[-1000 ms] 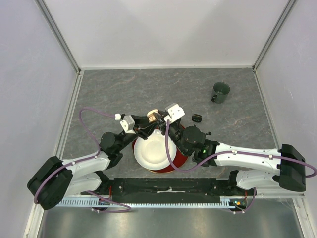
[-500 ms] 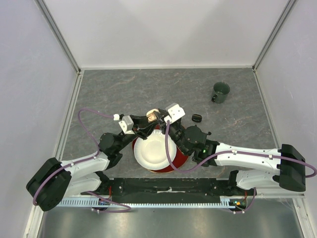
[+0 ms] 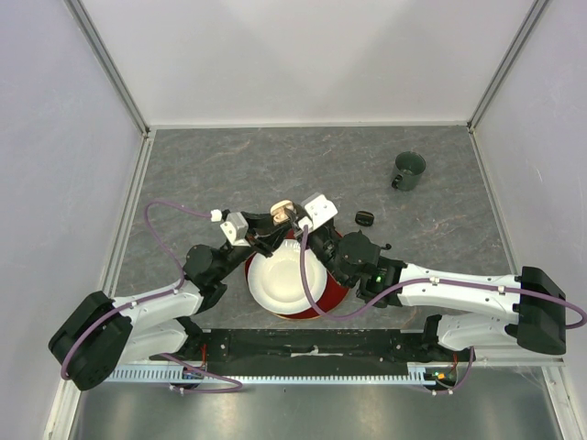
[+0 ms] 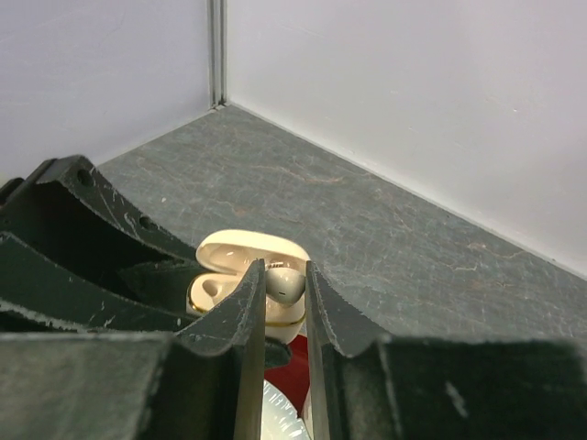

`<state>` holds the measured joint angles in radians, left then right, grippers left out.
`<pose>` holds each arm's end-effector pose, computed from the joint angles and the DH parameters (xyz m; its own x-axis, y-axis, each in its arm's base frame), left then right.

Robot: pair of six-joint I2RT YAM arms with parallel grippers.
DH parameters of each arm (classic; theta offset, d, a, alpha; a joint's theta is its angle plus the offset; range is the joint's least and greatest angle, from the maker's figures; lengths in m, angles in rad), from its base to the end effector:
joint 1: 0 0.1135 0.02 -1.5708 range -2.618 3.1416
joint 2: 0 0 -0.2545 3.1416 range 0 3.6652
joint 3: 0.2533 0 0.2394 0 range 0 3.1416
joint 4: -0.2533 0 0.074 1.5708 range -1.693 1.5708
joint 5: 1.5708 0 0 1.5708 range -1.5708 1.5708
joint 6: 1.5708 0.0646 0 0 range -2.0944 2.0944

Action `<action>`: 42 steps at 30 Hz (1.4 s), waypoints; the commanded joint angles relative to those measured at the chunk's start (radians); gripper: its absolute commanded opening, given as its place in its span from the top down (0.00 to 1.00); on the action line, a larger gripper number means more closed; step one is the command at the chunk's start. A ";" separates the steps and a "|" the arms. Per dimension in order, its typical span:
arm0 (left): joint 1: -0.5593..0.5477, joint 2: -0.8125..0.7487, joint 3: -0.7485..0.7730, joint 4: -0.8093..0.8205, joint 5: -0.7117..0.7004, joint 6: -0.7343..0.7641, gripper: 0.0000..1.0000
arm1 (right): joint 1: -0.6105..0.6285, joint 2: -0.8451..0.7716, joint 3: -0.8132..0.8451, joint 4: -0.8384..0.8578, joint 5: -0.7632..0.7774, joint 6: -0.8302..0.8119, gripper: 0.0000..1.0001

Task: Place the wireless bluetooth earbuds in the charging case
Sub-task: Place the earbud in the charging case, then pick up the earbud from the center of the board.

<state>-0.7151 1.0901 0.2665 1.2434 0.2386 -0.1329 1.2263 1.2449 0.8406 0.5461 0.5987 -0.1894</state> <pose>0.1627 -0.1615 0.2657 0.1990 -0.3434 -0.9179 0.8338 0.5515 -0.0255 0.1360 0.2713 0.3366 0.1578 -0.0207 -0.9873 -0.5696 0.8148 -0.1082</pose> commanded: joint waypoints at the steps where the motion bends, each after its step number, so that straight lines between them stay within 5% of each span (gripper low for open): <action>1: 0.002 -0.027 0.034 0.146 -0.088 0.004 0.98 | 0.006 0.002 0.000 -0.097 -0.016 -0.019 1.00; 13: 0.002 -0.015 0.028 0.183 0.025 0.016 0.98 | 0.004 0.034 0.031 -0.103 0.018 -0.001 1.00; 18: 0.002 -0.013 0.011 0.199 0.034 0.033 0.98 | 0.006 0.044 0.098 -0.208 0.035 0.073 0.83; 26: 0.002 -0.015 0.008 0.191 0.027 0.039 0.98 | 0.004 0.001 0.124 -0.264 0.029 0.148 0.41; 33: 0.002 -0.018 0.005 0.182 0.016 0.044 0.98 | 0.002 -0.077 0.120 -0.247 0.052 0.186 0.27; 38: 0.002 -0.022 -0.004 0.182 0.013 0.052 0.98 | -0.019 -0.163 0.115 -0.233 0.136 0.235 0.03; 42: 0.003 -0.035 -0.018 0.182 0.019 0.062 0.98 | -0.111 -0.205 0.133 -0.296 0.136 0.356 0.02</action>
<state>-0.7094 1.0809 0.2611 1.2812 0.2638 -0.1219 1.1893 1.0855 0.9375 0.2821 0.6903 0.0414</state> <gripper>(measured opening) 0.354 0.976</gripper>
